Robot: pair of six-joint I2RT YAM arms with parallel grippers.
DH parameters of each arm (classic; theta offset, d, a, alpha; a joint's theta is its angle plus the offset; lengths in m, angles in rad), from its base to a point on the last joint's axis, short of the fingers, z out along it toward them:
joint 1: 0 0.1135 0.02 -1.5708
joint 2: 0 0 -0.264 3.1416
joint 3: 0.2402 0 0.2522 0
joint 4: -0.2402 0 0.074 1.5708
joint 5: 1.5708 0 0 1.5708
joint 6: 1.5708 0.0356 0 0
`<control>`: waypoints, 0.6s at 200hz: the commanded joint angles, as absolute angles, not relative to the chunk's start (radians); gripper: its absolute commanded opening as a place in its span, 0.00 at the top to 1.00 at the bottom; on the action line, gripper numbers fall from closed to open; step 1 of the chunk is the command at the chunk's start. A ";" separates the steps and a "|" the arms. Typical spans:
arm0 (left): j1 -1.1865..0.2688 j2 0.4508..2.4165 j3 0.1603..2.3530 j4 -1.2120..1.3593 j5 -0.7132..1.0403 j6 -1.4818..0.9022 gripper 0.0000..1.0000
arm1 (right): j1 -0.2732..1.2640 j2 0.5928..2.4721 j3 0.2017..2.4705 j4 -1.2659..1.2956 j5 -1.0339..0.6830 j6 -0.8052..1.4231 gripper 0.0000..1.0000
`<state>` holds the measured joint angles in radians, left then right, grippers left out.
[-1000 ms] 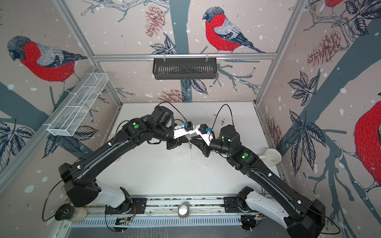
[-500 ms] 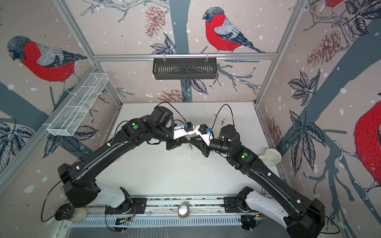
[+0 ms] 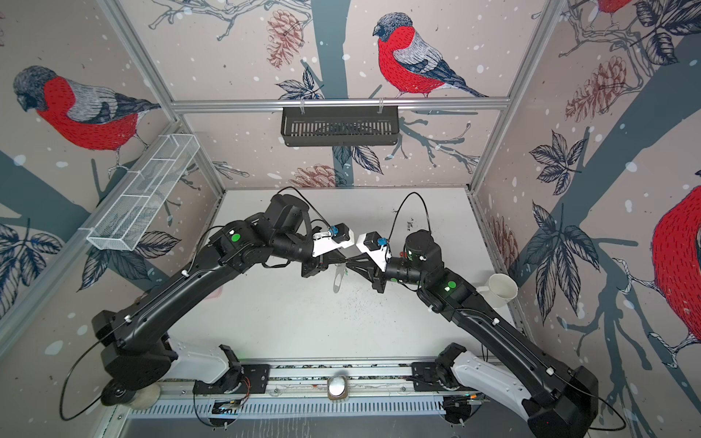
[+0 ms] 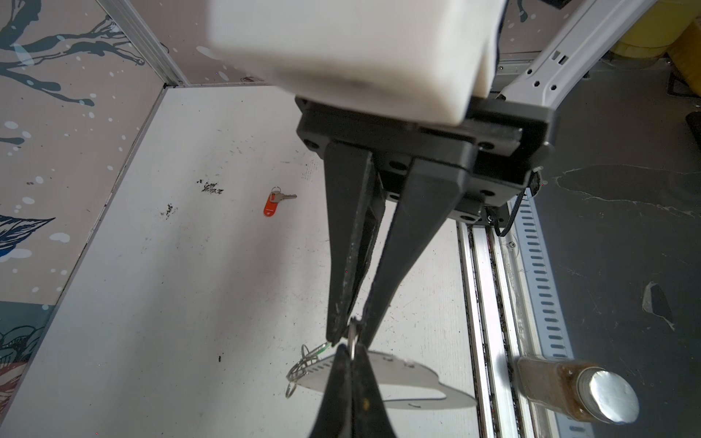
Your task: Put the keys on the keyring
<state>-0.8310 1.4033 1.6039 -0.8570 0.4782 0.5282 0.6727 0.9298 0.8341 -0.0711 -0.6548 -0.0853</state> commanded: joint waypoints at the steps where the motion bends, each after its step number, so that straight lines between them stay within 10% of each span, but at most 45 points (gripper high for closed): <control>1: -0.834 1.408 1.611 -0.839 0.511 0.528 1.00 | 0.673 0.911 0.843 -0.039 -0.664 -0.099 0.83; 120: -0.834 1.397 1.635 -0.838 0.538 0.535 1.00 | 0.675 0.902 0.846 -0.032 -0.677 -0.104 0.86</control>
<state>-0.8318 1.4044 1.6207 -0.8597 0.5011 0.5278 0.6731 0.8974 0.8387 -0.0517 -0.6621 -0.0856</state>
